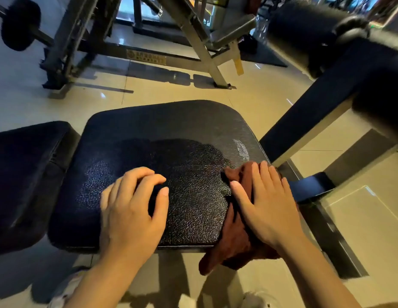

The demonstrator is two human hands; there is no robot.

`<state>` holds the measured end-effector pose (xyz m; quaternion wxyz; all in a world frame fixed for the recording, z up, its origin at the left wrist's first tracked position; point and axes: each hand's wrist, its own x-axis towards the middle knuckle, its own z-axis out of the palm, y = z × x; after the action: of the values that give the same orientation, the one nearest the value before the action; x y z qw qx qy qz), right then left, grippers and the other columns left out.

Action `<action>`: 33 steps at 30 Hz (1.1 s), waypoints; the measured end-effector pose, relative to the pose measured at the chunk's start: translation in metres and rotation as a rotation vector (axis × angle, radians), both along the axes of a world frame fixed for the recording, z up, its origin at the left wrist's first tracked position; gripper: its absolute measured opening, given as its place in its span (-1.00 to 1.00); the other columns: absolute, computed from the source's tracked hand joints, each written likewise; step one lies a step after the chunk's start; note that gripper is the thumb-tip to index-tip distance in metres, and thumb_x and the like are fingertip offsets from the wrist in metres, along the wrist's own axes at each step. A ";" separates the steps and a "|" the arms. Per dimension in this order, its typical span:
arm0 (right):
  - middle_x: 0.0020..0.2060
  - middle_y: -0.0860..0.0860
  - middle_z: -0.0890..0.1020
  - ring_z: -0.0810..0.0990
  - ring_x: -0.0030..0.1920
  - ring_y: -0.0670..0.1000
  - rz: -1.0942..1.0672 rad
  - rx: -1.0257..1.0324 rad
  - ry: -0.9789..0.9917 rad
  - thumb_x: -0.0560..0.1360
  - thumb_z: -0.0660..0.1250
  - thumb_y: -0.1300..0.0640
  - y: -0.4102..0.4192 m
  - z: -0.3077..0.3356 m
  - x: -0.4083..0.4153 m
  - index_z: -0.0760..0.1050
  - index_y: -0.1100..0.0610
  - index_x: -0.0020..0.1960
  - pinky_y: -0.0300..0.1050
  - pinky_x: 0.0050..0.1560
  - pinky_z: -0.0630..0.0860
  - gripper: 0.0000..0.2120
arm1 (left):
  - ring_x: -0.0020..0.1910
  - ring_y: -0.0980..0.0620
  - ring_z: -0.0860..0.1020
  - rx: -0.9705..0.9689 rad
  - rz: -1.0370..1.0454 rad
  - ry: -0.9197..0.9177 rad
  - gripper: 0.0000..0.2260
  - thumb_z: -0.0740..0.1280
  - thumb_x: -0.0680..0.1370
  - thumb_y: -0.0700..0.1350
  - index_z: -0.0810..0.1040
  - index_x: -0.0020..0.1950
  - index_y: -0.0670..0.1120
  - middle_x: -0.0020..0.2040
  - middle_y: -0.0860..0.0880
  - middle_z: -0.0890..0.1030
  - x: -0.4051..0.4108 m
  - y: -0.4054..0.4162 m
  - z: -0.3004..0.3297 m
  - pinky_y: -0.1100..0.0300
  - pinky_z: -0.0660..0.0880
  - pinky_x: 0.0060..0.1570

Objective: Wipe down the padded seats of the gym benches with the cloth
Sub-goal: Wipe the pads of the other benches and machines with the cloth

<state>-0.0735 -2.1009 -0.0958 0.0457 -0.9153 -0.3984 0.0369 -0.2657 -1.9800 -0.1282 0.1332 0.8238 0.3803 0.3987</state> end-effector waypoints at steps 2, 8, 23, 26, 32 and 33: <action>0.59 0.01 -0.11 -0.16 0.58 0.00 0.017 0.009 0.017 0.35 -0.47 -0.51 0.019 0.001 0.019 -0.15 0.03 0.61 -0.04 0.53 -0.22 -0.02 | 0.03 0.00 0.48 0.022 0.027 0.027 -0.75 0.19 0.54 0.03 0.60 0.03 -0.04 0.07 0.03 0.54 0.005 -0.002 -0.002 0.03 0.26 0.20; 0.59 0.08 0.03 -0.04 0.57 0.05 0.154 0.018 -0.039 0.53 -0.22 -0.38 0.093 -0.005 0.081 -0.01 0.09 0.60 0.03 0.54 -0.09 -0.21 | -0.03 0.04 0.48 0.147 0.094 0.004 -0.78 0.23 0.54 -0.04 0.65 -0.07 -0.07 -0.02 -0.01 0.62 0.012 -0.004 -0.007 0.17 0.23 0.11; 0.56 -0.04 -0.26 -0.30 0.55 -0.06 0.143 0.018 0.046 0.28 -0.49 -0.50 -0.007 0.005 -0.030 -0.27 0.01 0.59 -0.14 0.44 -0.41 0.00 | -0.08 -0.02 0.51 0.076 0.073 -0.019 -0.75 0.19 0.56 -0.01 0.62 -0.04 -0.07 -0.04 0.00 0.60 0.003 -0.006 -0.004 0.09 0.27 0.07; 0.53 -0.11 -0.30 -0.32 0.53 -0.11 0.118 0.017 0.071 0.27 -0.50 -0.51 -0.013 0.004 -0.032 -0.30 -0.03 0.58 -0.18 0.43 -0.41 -0.01 | -0.09 -0.02 0.51 0.088 0.054 -0.007 -0.75 0.19 0.56 0.00 0.63 -0.04 -0.07 -0.04 -0.01 0.60 0.003 -0.006 -0.004 0.08 0.28 0.06; 0.59 -0.01 -0.08 -0.12 0.57 -0.04 0.103 0.052 0.025 0.35 -0.45 -0.51 0.027 -0.003 0.019 -0.10 0.05 0.61 -0.06 0.55 -0.20 0.00 | -0.04 0.00 0.51 0.090 0.038 -0.004 -0.75 0.20 0.55 -0.01 0.62 0.00 -0.09 0.03 -0.02 0.58 0.006 -0.007 -0.004 0.07 0.29 0.09; 0.59 0.01 -0.04 -0.09 0.58 -0.02 0.103 0.045 0.012 0.40 -0.43 -0.50 0.036 -0.003 0.030 -0.07 0.07 0.61 -0.01 0.56 -0.15 -0.03 | -0.02 0.00 0.50 0.089 0.043 -0.006 -0.75 0.21 0.55 -0.01 0.62 0.02 -0.10 0.06 -0.04 0.57 0.006 -0.007 -0.004 0.05 0.29 0.11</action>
<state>-0.0432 -2.0647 -0.0987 0.0668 -0.8922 -0.4453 0.0357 -0.2594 -1.9873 -0.1327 0.0888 0.8193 0.3797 0.4204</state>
